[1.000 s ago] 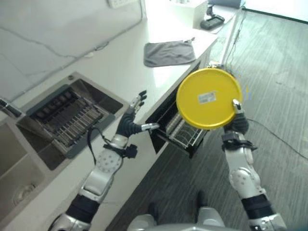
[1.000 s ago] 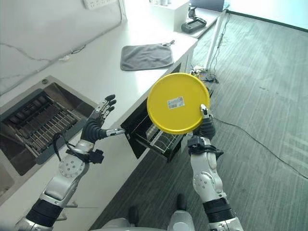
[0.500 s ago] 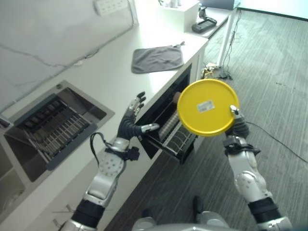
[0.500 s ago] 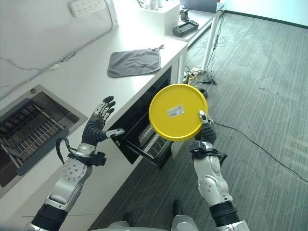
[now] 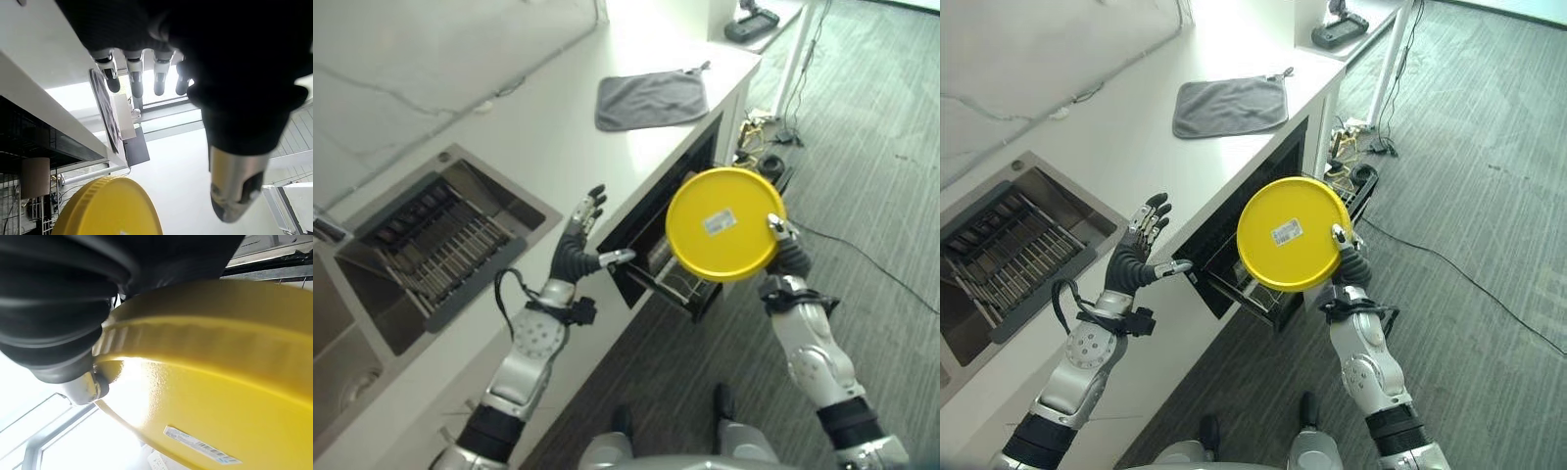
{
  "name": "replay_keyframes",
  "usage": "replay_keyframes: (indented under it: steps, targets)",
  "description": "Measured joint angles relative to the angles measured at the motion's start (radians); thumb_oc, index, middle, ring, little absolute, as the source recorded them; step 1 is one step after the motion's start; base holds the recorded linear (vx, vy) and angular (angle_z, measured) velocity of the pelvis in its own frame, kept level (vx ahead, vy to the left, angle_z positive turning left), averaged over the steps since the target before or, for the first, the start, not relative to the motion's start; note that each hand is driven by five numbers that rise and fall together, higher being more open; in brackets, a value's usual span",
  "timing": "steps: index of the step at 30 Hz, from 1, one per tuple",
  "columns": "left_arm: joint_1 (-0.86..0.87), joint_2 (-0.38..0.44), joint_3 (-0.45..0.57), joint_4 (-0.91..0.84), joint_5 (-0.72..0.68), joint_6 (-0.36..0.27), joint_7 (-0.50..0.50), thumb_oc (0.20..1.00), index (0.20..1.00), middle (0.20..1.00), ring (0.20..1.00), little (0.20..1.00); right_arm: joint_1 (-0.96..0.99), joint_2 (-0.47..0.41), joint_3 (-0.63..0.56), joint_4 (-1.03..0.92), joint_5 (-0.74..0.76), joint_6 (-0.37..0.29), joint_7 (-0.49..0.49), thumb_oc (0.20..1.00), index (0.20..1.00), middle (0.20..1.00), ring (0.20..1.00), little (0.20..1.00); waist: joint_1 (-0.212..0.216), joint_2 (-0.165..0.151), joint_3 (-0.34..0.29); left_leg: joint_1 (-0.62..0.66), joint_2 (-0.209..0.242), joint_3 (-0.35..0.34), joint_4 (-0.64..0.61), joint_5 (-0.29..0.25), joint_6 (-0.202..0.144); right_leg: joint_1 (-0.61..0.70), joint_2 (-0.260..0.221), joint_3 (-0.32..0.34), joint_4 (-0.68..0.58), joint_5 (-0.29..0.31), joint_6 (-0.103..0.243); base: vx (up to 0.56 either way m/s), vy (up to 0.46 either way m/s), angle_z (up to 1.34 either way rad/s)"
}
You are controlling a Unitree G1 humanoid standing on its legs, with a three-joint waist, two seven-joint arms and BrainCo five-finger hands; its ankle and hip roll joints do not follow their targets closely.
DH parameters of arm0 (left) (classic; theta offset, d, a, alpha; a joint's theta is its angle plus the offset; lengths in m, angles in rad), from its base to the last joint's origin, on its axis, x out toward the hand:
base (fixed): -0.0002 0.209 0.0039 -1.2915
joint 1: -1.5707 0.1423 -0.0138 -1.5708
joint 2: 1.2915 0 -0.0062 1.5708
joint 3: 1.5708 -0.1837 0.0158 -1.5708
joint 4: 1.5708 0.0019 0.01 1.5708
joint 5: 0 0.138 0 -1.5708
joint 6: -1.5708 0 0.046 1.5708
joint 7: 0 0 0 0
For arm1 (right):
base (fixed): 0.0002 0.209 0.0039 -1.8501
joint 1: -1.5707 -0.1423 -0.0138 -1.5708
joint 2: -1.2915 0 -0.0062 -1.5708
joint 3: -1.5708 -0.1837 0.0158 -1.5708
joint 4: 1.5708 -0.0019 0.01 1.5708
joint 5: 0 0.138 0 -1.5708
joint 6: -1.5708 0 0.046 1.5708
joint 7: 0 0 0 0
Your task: Place the dishes in the dishwasher.
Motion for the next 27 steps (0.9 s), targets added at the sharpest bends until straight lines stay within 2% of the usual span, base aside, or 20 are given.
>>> replay_keyframes:
  steps: [2,6,11,15,17,20,27]
  targets:
    - [-0.074,0.011,-0.023,0.000,0.001,0.000,0.009,1.000,1.000,1.000,1.000,1.000,-0.108,-0.001,-0.020,0.032,-0.001,0.005,-0.030,0.200,0.200,0.200,0.200,0.200,0.020,0.001,0.064,-0.032,-0.001,-0.014,0.024,0.002,0.000,-0.015,0.000,-0.006,0.000,0.016,-0.009,-0.10,-0.010,0.18]
    - [-0.112,0.021,-0.023,0.000,0.002,0.000,0.018,1.000,1.000,1.000,1.000,1.000,-0.207,-0.009,-0.033,0.032,-0.020,0.009,-0.044,0.200,0.200,0.200,0.200,0.200,0.037,0.004,0.128,-0.071,0.002,-0.026,0.039,0.004,-0.002,-0.040,0.001,-0.011,0.000,0.020,-0.013,-0.07,0.012,0.07]
    - [-0.150,0.067,-0.023,-0.005,0.043,-0.006,0.014,1.000,1.000,1.000,1.000,1.000,-0.273,-0.083,-0.046,0.042,-0.033,0.038,-0.055,0.200,0.200,0.200,0.200,0.200,0.044,0.006,0.201,-0.118,-0.003,-0.046,0.061,0.004,-0.002,-0.066,-0.005,-0.025,0.000,0.037,-0.023,-0.04,0.028,0.11]
    - [-0.173,0.100,-0.021,-0.005,0.043,-0.018,0.021,1.000,1.000,1.000,1.000,1.000,-0.286,-0.084,-0.050,0.074,-0.039,0.051,-0.058,0.200,0.200,0.200,0.200,0.200,0.048,0.007,0.207,-0.131,-0.009,-0.051,0.061,0.004,-0.002,-0.077,-0.010,-0.029,0.000,0.038,-0.025,-0.02,0.019,0.06]
    - [-0.191,0.102,-0.020,-0.005,0.042,-0.028,0.030,1.000,1.000,1.000,1.000,1.000,-0.307,-0.084,-0.050,0.075,-0.039,0.052,-0.058,0.200,0.200,0.200,0.200,0.200,0.049,0.010,0.220,-0.142,-0.011,-0.052,0.065,0.004,-0.002,-0.085,-0.012,-0.029,0.000,0.048,-0.039,0.00,0.000,0.00]
    - [-0.209,0.101,-0.020,-0.007,0.043,-0.042,0.035,1.000,1.000,1.000,1.000,1.000,-0.328,-0.084,-0.049,0.077,-0.040,0.059,-0.063,0.200,0.200,0.200,0.200,0.200,0.055,0.010,0.240,-0.143,-0.011,-0.054,0.066,0.004,-0.002,-0.085,-0.012,-0.029,0.000,0.049,-0.039,0.00,0.000,0.00]
    - [-0.222,0.102,-0.021,-0.010,0.043,-0.040,0.035,1.000,1.000,1.000,1.000,1.000,-0.366,-0.084,-0.060,0.137,-0.047,0.077,-0.119,0.200,0.200,0.200,0.200,0.200,0.064,0.010,0.241,-0.152,-0.011,-0.065,0.068,0.004,-0.002,-0.089,-0.012,-0.036,0.000,0.048,-0.039,0.00,-0.007,0.03]
